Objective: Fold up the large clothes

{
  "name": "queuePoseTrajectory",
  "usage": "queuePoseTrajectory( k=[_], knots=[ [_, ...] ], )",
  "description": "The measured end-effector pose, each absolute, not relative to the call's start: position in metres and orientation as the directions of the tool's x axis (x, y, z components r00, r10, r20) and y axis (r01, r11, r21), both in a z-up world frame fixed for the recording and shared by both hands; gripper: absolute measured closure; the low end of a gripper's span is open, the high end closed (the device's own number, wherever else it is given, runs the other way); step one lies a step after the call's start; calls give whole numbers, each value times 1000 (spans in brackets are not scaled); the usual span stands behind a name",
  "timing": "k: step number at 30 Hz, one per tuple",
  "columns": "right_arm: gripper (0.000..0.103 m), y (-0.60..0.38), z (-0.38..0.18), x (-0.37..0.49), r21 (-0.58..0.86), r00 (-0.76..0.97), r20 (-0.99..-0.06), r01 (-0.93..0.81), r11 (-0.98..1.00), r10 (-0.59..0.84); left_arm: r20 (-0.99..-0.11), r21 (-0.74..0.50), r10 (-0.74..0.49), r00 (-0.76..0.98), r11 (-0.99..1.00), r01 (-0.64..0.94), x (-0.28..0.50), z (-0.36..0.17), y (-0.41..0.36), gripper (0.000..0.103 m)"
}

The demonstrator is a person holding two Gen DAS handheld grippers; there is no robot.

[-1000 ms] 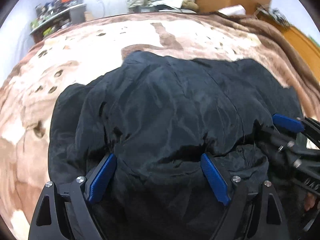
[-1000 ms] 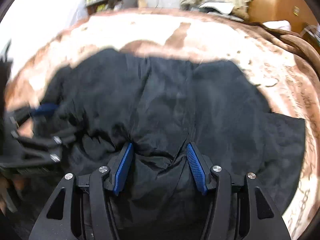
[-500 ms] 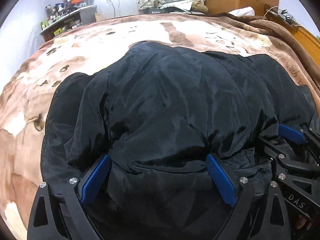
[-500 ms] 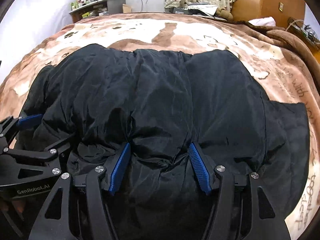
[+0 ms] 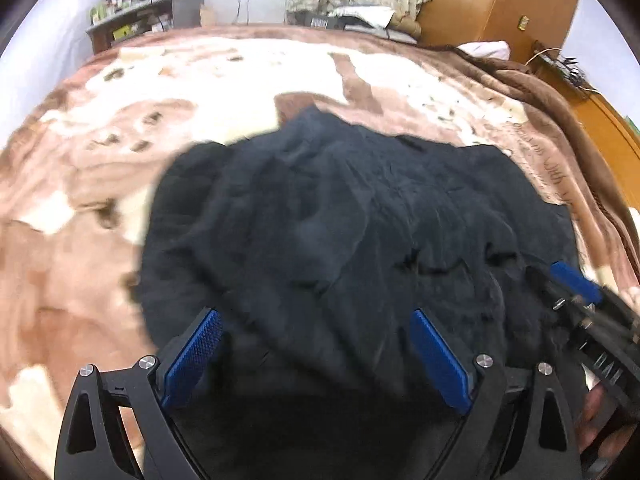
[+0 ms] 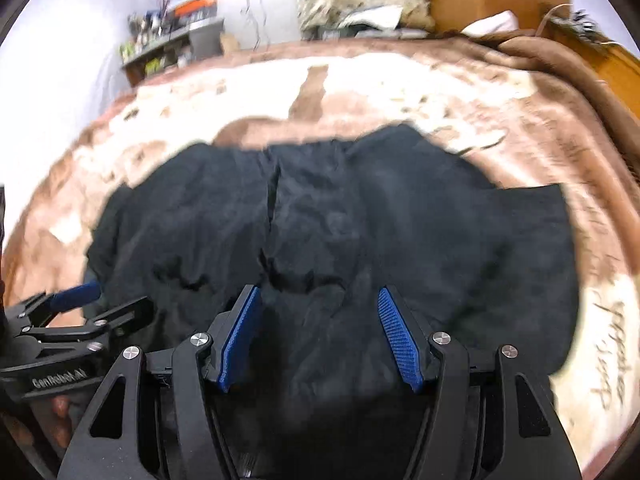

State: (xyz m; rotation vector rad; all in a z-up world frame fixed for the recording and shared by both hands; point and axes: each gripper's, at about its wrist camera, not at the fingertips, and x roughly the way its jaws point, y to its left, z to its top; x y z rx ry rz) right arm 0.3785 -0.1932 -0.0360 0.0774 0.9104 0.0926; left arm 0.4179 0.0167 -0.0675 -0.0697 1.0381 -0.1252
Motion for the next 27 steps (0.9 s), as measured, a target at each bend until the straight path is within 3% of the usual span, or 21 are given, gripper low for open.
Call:
queuePoseTrajectory(
  k=[6, 14, 24, 27],
  knots=[
    [41, -216, 31, 299, 56, 693, -714, -82, 995, 97, -817, -117, -118, 564, 992, 37, 341, -7, 67, 7],
    [39, -271, 84, 177, 27, 709, -704, -38, 999, 46, -800, -86, -49, 598, 996, -34, 232, 35, 149, 7],
    [32, -321, 77, 78, 43, 687, -725, 95, 995, -34, -841, -86, -68, 536, 996, -9, 151, 11, 165, 7],
    [31, -329, 51, 63, 48, 650, -759, 131, 990, -49, -845, -153, -144, 515, 988, 26, 141, -12, 153, 7]
  ],
)
